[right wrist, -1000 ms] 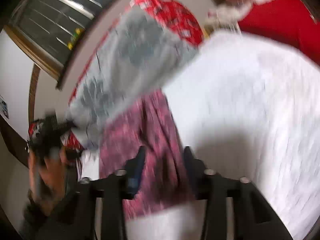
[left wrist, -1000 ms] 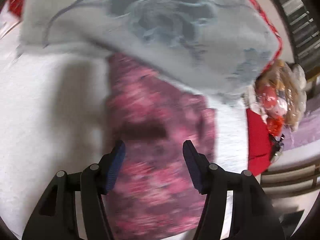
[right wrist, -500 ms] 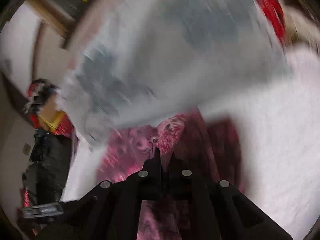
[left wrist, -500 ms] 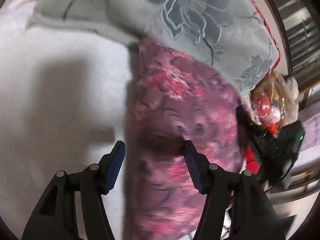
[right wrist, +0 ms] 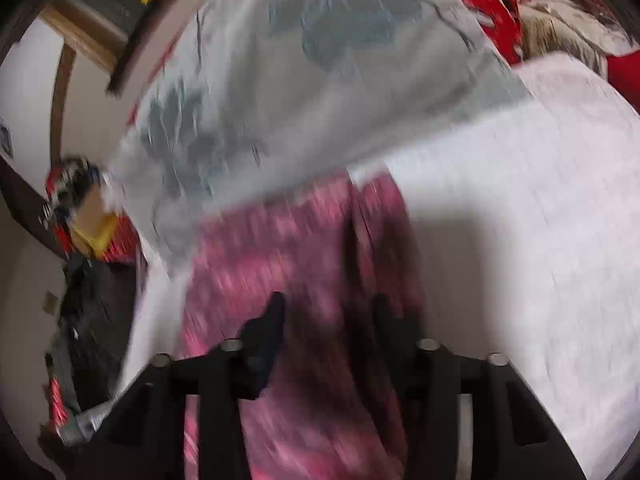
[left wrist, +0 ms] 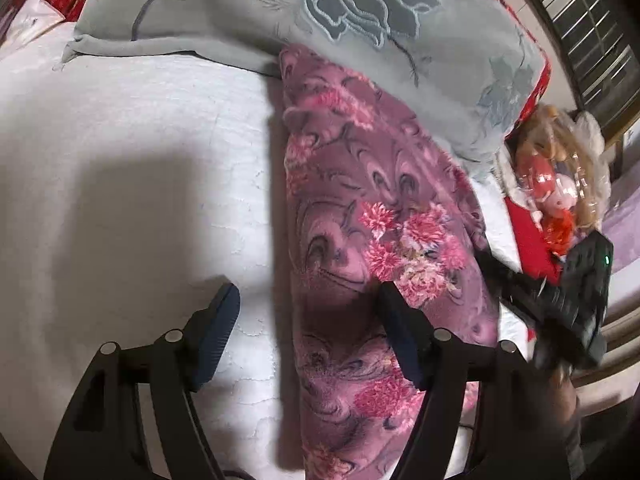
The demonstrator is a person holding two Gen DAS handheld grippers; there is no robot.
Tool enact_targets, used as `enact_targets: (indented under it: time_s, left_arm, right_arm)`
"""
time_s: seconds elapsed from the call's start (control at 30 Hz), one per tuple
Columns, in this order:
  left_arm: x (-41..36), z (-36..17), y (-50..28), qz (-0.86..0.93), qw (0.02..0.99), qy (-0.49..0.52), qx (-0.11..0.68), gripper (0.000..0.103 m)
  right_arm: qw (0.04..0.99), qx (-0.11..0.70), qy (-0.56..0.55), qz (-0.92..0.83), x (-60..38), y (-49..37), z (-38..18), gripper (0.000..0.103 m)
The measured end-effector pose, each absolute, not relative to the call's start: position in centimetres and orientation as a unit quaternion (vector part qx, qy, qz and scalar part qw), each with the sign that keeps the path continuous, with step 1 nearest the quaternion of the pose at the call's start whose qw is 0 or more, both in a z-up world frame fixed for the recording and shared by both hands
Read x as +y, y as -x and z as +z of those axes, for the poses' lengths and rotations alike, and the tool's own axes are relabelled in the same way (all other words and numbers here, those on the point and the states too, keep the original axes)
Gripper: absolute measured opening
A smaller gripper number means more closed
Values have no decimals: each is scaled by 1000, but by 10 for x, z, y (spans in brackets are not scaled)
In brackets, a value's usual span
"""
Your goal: Fold small clothes
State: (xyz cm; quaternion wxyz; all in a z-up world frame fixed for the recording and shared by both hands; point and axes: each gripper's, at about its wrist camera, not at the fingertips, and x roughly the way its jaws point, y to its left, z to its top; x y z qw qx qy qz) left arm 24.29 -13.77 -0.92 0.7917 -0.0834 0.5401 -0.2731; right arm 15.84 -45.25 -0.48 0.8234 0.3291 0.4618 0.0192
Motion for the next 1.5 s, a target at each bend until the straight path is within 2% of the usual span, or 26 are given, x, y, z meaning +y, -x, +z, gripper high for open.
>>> enact_targets:
  time_s: [0.03, 0.07, 0.17, 0.27, 0.3, 0.37, 0.5, 0.53, 0.57, 0.63, 0.73, 0.77, 0.87, 0.93, 1.0, 1.03, 1.07, 1.13, 1.23, 1.4, 1.43, 1.5]
  left_arm:
    - [-139, -8, -241, -274, 795, 78, 535, 72]
    - [-140, -6, -239, -274, 799, 70, 531, 72]
    - [-140, -4, -235, -274, 808, 53, 519, 74]
    - [-138, -7, -235, -267, 808, 54, 522, 77]
    - [-138, -6, -235, -265, 810, 50, 520, 77]
    - [-144, -6, -235, -264, 815, 41, 514, 77]
    - [-148, -5, -237, -262, 814, 43, 516, 77]
    - [-148, -5, -236, -262, 814, 42, 516, 77]
    - [-148, -5, -236, -261, 815, 40, 516, 77]
    - [-149, -4, -235, -261, 817, 37, 513, 77]
    - [-149, -2, -234, -259, 820, 33, 509, 77]
    - [-149, -2, -233, -259, 821, 32, 508, 77]
    - [-149, -4, -234, -263, 818, 37, 511, 77]
    - [-150, -6, -236, -267, 813, 41, 516, 77]
    - [-146, -4, -238, -272, 810, 46, 518, 77]
    - [-144, -2, -240, -272, 811, 48, 517, 77]
    - [-139, 0, -243, -268, 813, 54, 514, 77]
    - [-133, 6, -253, -269, 812, 74, 512, 76]
    - [-131, 14, -274, -267, 806, 104, 517, 76]
    - [-167, 11, -313, -273, 780, 81, 557, 76]
    - [-173, 10, -319, -276, 776, 76, 563, 76]
    - [-185, 12, -328, -278, 776, 66, 562, 76]
  right_arm:
    - [826, 467, -315, 23, -448, -155, -5, 23]
    - [838, 453, -302, 26, -445, -150, 3, 12]
    - [865, 402, -301, 12, -455, -134, 23, 11]
    - [841, 455, -292, -29, -459, -140, -4, 0]
    - [828, 481, -285, -49, -456, -147, -14, 0]
    - [830, 459, -314, -40, -463, -130, -5, 1]
    - [827, 434, -357, -16, -468, -97, 9, 19]
    - [824, 442, -355, -13, -466, -90, 9, 39]
    - [823, 448, -350, -13, -462, -86, 8, 49]
    - [815, 476, -331, -10, -451, -82, -1, 49]
    - [827, 477, -297, -3, -436, -81, 6, 20]
    - [840, 458, -289, -1, -436, -76, 15, 15]
    - [851, 441, -284, -11, -439, -69, 21, 12]
    - [831, 481, -279, -20, -438, -72, 2, 12]
    - [818, 500, -283, -24, -439, -76, -3, 14]
    - [821, 499, -276, -32, -441, -78, 4, 19]
    - [830, 487, -270, -40, -443, -82, 14, 24]
    - [852, 441, -280, -40, -453, -93, 35, 27]
    - [855, 406, -321, -24, -473, -133, 38, 51]
    - [820, 456, -346, -22, -471, -214, -8, 52]
    - [815, 469, -339, -20, -468, -222, -16, 49]
    - [831, 463, -307, -14, -461, -231, -7, 10]
